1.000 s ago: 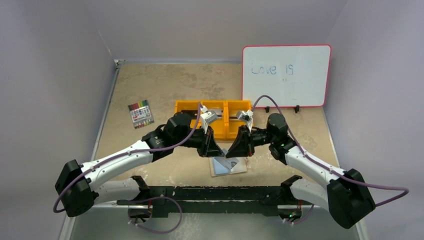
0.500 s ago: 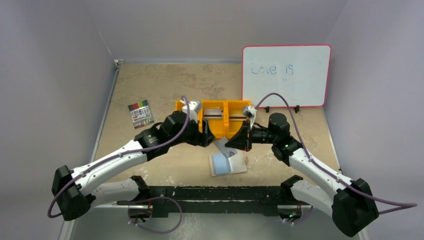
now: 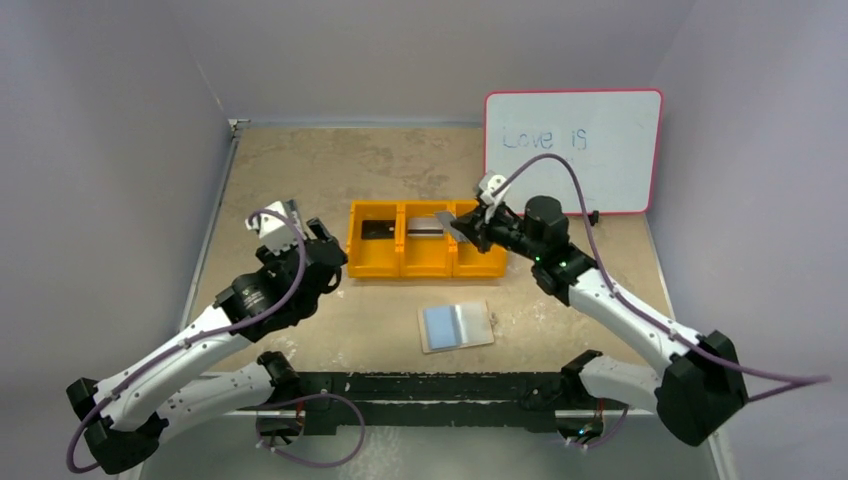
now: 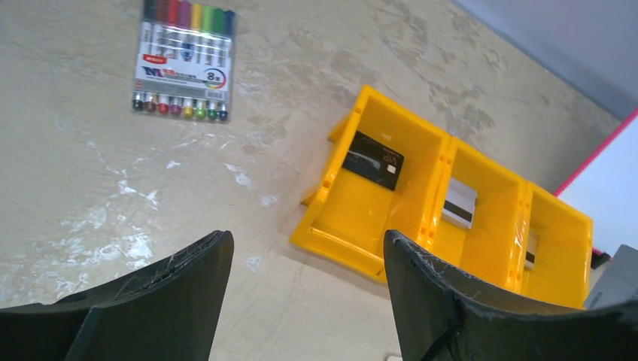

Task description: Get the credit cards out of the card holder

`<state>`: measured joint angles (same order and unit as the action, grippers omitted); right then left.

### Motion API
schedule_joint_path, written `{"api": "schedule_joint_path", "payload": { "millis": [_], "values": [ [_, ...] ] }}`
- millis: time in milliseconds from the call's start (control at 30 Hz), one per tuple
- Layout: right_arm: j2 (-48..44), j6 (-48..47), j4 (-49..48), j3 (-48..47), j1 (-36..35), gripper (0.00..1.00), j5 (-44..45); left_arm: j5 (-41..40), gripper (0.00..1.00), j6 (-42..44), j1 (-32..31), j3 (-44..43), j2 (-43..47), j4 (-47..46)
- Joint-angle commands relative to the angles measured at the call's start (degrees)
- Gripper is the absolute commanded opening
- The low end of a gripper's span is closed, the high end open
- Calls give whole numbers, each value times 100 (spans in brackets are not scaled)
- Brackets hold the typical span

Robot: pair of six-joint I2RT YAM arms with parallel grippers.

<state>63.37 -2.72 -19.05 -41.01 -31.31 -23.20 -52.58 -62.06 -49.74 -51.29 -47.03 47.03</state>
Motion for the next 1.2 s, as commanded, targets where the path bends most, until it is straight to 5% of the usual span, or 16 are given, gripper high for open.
{"api": "schedule_joint_path", "payload": {
  "millis": [0,400,1167],
  "values": [
    [710,-1588,76,-701,-509,0,1040,-565,73,-409,-1,184,184,294],
    [2657,-2397,775,-2266,-1110,0,1862,61,76,-311,-1,323,357,457],
    [3967,-3991,1358,-2877,-1114,0,2062,-41,76,-471,-1,323,719,809]
  ]
}}
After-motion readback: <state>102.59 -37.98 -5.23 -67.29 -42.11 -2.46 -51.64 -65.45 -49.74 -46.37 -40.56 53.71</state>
